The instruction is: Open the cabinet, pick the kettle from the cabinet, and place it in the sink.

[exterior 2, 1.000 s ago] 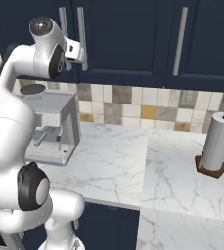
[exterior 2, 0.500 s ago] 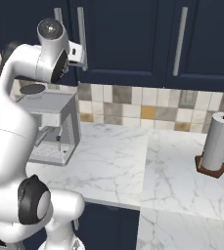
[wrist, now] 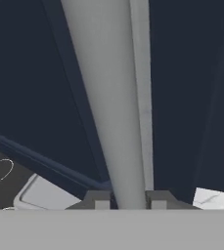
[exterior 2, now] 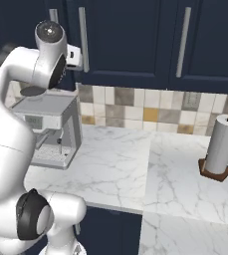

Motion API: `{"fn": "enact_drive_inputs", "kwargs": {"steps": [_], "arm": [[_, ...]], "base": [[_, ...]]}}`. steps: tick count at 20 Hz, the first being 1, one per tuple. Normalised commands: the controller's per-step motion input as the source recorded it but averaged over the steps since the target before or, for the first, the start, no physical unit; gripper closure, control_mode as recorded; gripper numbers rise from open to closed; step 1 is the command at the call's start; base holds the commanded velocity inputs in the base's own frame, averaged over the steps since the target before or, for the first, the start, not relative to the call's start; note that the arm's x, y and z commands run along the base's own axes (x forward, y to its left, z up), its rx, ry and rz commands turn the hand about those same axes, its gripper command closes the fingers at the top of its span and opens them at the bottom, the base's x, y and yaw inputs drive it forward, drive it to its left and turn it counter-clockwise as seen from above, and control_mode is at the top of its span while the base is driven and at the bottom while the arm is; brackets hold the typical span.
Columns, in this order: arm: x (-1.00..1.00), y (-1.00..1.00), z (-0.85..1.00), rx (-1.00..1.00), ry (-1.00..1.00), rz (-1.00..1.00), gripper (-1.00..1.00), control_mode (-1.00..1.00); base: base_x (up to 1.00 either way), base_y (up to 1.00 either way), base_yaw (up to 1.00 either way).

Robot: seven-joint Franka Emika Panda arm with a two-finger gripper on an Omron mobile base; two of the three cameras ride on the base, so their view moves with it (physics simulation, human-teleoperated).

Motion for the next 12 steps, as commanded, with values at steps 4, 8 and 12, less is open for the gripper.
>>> {"fn": "enact_drive_inputs", "kwargs": {"steps": [4,8,12], "arm": [[-0.42,0.36,0.03,0.00,0.00,0.00,1.00,-1.00],[-0.41,0.36,0.02,0.00,0.00,0.00,1.00,-1.00],[-0.42,0.36,0.02,0.00,0.00,0.00,1.00,-1.00]], "base": [[0.00,0.00,0.00],[0.00,0.00,0.00],[0.00,0.00,0.00]]}}
